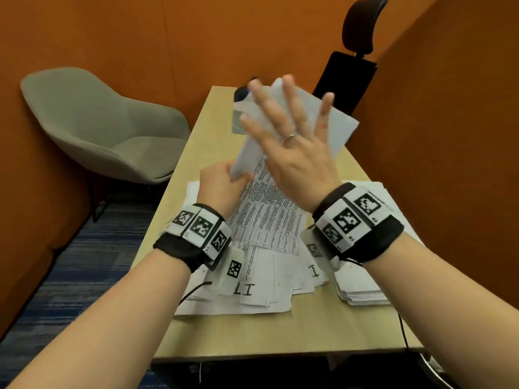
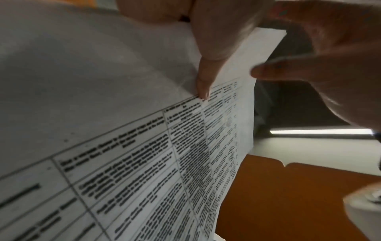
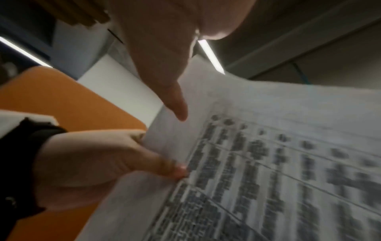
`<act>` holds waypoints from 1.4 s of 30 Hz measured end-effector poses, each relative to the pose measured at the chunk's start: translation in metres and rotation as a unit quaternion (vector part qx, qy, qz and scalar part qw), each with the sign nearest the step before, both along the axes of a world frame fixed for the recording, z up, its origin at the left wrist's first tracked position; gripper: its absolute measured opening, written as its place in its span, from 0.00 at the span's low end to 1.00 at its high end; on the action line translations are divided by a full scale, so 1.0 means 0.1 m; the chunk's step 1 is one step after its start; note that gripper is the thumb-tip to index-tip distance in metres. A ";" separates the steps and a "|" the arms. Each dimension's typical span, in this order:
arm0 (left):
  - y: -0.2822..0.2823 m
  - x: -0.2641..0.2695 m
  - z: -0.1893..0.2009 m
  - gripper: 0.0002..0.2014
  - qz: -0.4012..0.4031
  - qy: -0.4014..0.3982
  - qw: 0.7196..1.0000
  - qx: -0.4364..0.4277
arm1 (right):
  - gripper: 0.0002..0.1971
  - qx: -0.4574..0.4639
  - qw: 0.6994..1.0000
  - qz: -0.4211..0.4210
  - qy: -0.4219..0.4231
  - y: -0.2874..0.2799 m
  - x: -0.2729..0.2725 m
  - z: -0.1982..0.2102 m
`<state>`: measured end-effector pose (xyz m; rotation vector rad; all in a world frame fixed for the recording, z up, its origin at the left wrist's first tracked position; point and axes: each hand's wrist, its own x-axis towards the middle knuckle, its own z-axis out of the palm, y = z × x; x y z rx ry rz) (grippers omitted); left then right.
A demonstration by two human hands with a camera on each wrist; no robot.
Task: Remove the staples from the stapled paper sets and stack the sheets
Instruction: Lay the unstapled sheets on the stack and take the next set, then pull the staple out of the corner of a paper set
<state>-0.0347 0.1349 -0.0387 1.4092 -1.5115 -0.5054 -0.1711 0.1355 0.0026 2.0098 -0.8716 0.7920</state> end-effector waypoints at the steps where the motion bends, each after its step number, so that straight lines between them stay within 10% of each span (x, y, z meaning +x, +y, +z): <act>1: 0.02 -0.04 0.03 0.09 -0.016 -0.029 0.999 -0.011 | 0.20 -0.019 0.998 -0.018 0.063 0.01 0.05 0.01; 7: 0.07 -0.06 0.04 0.04 -0.005 -0.070 0.996 -0.059 | 0.10 0.039 0.989 -0.111 0.091 0.05 0.00 0.14; 12: 0.00 0.23 -0.10 0.45 0.248 0.017 0.969 -0.004 | 0.05 0.281 0.939 -0.090 -0.176 -0.04 -0.37 0.21; 17: -0.06 0.31 -0.34 0.54 0.121 0.290 0.936 0.160 | 0.06 0.457 0.714 0.032 -0.530 0.00 -0.61 0.17; 20: -0.01 0.22 -0.33 0.29 -0.044 0.464 0.857 0.222 | 0.04 0.520 0.530 0.090 -0.664 0.06 -0.59 -0.01; 23: -0.02 0.19 -0.33 0.25 -0.060 0.498 0.834 0.231 | 0.06 0.547 0.469 0.082 -0.689 0.07 -0.60 -0.22; 25: -0.09 0.20 -0.46 0.46 -0.024 0.457 0.860 0.224 | 0.09 0.572 0.476 0.051 -0.666 0.04 -0.68 -0.34; 28: -0.02 0.16 -0.47 0.22 -0.002 0.376 0.905 0.202 | 0.03 0.605 0.504 -0.002 -0.616 0.01 -0.79 -0.48; 33: 0.05 0.11 -0.60 0.10 0.003 0.266 0.947 0.179 | 0.16 0.521 0.728 -0.288 -0.341 -0.23 -1.07 -0.58; 37: 0.07 0.09 -0.63 0.06 -0.021 0.238 0.957 0.164 | 0.24 0.604 0.686 -0.389 -0.118 -0.28 -1.25 -0.63; 42: 0.09 0.07 -0.64 0.10 -0.041 0.225 0.960 0.162 | 0.13 0.589 0.692 -0.399 -0.126 -0.39 -1.28 -0.86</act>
